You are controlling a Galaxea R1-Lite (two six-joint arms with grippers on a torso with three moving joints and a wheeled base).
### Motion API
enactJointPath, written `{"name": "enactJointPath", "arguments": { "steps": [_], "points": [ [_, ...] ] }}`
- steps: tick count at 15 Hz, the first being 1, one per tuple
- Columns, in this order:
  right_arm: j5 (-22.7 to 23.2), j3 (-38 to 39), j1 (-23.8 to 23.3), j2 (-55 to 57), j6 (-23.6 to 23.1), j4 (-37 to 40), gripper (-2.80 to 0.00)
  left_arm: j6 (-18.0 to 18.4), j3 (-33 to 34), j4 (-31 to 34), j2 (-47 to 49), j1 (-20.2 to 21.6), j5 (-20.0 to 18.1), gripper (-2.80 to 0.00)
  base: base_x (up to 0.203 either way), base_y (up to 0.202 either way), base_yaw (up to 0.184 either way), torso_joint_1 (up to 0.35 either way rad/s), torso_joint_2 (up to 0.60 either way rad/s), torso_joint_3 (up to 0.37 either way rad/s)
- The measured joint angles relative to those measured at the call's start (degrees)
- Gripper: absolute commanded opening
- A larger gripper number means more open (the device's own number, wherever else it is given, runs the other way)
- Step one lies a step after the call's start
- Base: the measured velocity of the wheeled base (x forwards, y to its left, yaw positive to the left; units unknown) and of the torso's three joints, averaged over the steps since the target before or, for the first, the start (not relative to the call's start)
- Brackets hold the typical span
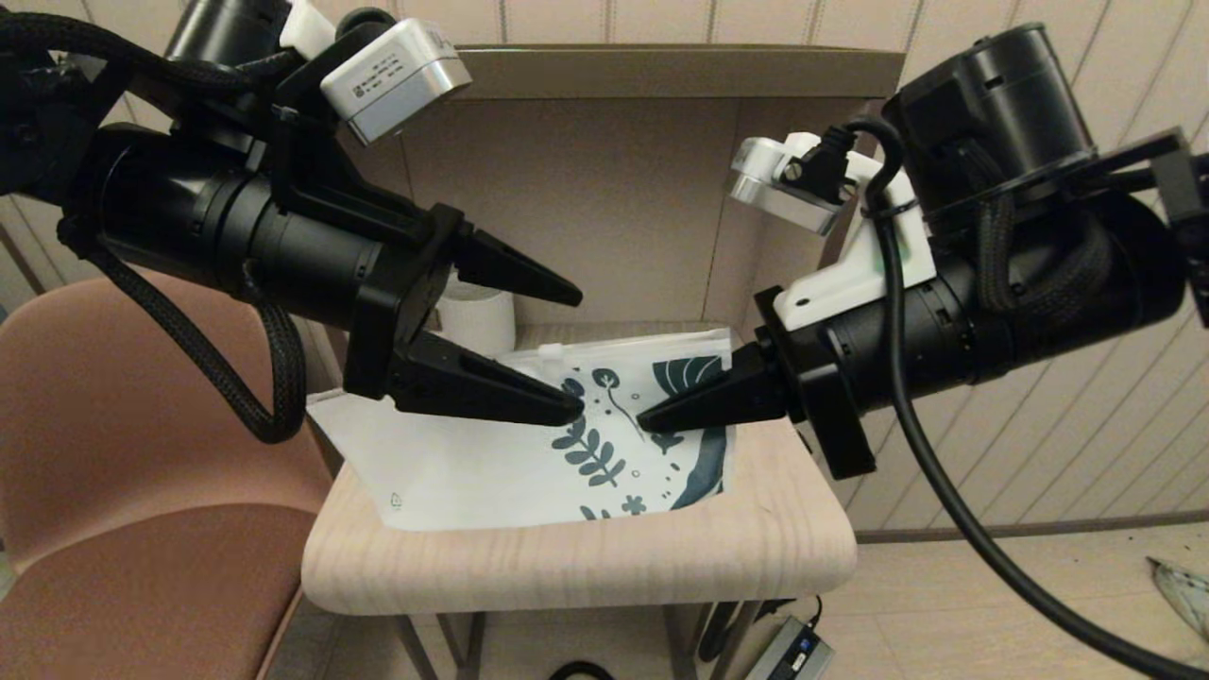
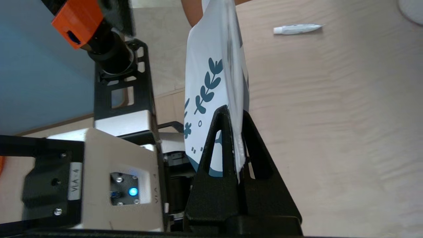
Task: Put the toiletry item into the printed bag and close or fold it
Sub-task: Open the storage bag
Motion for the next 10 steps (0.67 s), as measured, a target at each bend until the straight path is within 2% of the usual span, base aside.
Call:
{"name": "enactJointPath", "arguments": {
  "steps": [7,10],
  "points": [
    [-0.75,1.85,-3.02,-2.31,-3.98,-0.04,-2.80,0.04,-1.15,2.63,1.32,-0.11,0.16,0.00,0.000,0.000,0.000,0.000,0.00,0.000],
    [-0.82,3.35,-3.73,-4.48,-5.91,-0.15,-2.80,0.31,-7.08,7.81,3.18,-0.11,0.15,0.00,0.000,0.000,0.000,0.000,0.00,0.000]
  ]
}}
